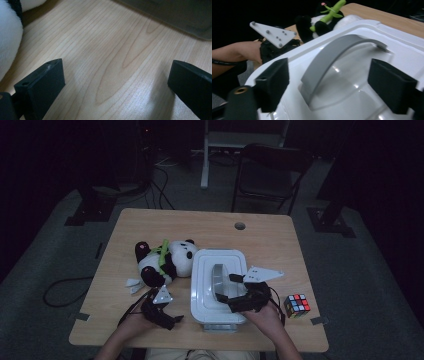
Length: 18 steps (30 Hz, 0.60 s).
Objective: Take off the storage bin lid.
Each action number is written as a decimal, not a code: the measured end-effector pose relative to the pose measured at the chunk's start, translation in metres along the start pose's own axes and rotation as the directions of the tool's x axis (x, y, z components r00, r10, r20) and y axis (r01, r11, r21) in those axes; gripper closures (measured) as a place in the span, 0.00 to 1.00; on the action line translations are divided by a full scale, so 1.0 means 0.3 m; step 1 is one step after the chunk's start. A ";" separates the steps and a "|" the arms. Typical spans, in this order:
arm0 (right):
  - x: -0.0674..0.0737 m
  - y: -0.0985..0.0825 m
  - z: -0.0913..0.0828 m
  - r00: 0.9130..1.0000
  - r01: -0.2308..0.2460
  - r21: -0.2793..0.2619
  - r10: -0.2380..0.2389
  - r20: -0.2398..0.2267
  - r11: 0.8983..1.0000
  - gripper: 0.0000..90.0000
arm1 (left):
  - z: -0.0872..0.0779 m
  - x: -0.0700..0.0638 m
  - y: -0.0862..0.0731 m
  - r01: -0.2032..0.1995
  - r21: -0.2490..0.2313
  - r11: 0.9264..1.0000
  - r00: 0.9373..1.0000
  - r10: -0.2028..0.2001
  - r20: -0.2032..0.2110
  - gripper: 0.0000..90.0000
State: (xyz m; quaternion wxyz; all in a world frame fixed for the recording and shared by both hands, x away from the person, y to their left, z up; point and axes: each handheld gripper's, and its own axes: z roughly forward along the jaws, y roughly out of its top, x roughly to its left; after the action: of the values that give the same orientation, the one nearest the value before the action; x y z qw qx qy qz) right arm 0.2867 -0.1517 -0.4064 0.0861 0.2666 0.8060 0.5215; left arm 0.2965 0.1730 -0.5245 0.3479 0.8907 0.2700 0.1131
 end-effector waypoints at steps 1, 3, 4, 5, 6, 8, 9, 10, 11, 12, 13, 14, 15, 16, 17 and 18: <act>0.001 0.002 0.005 1.000 0.006 0.010 -0.005 -0.006 1.000 0.22 | 0.000 0.000 0.000 0.000 0.000 1.000 1.000 0.000 0.000 0.02; 0.000 0.004 0.014 1.000 0.013 0.025 -0.013 -0.013 1.000 0.27 | 0.000 0.000 0.000 0.000 0.000 1.000 1.000 0.000 0.000 0.02; 0.001 0.003 0.020 1.000 0.020 0.037 -0.019 -0.016 0.999 0.28 | 0.000 0.000 0.000 0.000 0.001 1.000 1.000 0.000 0.000 0.02; 0.003 0.003 0.025 0.999 0.027 0.046 -0.026 -0.018 0.999 0.29 | 0.000 0.000 0.000 -0.001 0.001 1.000 1.000 0.001 0.000 0.02; 0.006 0.001 0.030 0.999 0.036 0.049 -0.035 -0.020 0.998 0.32 | 0.000 0.000 0.000 -0.001 0.001 1.000 1.000 0.001 0.000 0.02; 0.014 0.000 0.037 0.999 0.048 0.058 -0.047 -0.007 0.997 0.32 | 0.000 0.000 0.000 0.000 0.000 1.000 1.000 0.000 0.000 0.02; 0.018 -0.001 0.037 0.998 0.058 0.054 -0.058 0.007 0.997 0.33 | 0.000 0.000 0.000 0.000 0.000 1.000 1.000 0.000 0.000 0.02; 0.018 0.000 0.036 0.998 0.059 0.054 -0.059 0.005 0.997 0.36 | 0.000 0.000 0.000 -0.001 0.001 1.000 1.000 0.001 0.000 0.02; 0.016 -0.002 0.034 0.999 0.050 0.057 -0.050 -0.004 0.997 0.43 | 0.000 0.000 0.000 -0.002 0.002 1.000 1.000 0.002 0.000 0.02; 0.013 -0.001 0.036 0.999 0.048 0.075 -0.047 -0.018 0.996 0.44 | 0.000 0.000 0.000 -0.001 0.002 1.000 1.000 0.001 0.000 0.02; 0.013 -0.001 0.036 0.999 0.048 0.075 -0.047 -0.018 0.996 0.44 | 0.000 0.000 0.000 -0.001 0.002 1.000 1.000 0.001 0.000 0.02; 0.016 -0.002 0.039 0.998 0.064 0.085 -0.062 -0.023 0.994 0.47 | 0.000 0.000 0.000 -0.001 0.001 1.000 1.000 0.001 0.000 0.02; 0.016 -0.002 0.039 0.998 0.064 0.085 -0.062 -0.023 0.994 0.47 | 0.000 0.000 0.000 -0.001 0.001 1.000 1.000 0.001 0.000 0.02; 0.018 -0.002 0.040 0.997 0.067 0.085 -0.064 -0.031 0.994 0.47 | 0.000 0.000 0.000 -0.001 0.001 1.000 1.000 0.001 0.000 0.02; 0.021 -0.001 0.042 0.997 0.071 0.090 -0.068 -0.037 0.993 0.53 | 0.000 0.000 0.000 -0.001 0.001 1.000 1.000 0.001 0.000 0.02; 0.021 0.000 0.043 0.996 0.077 0.092 -0.073 -0.041 0.993 0.58 | 0.000 0.000 0.000 -0.001 0.002 1.000 1.000 0.001 0.000 0.02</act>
State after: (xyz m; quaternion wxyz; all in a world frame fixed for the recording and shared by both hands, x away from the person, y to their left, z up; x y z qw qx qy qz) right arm 0.2867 -0.1383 -0.4112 0.0780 0.2301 0.8403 0.4846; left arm 0.2965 0.1731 -0.5243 0.3470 0.8912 0.2694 0.1130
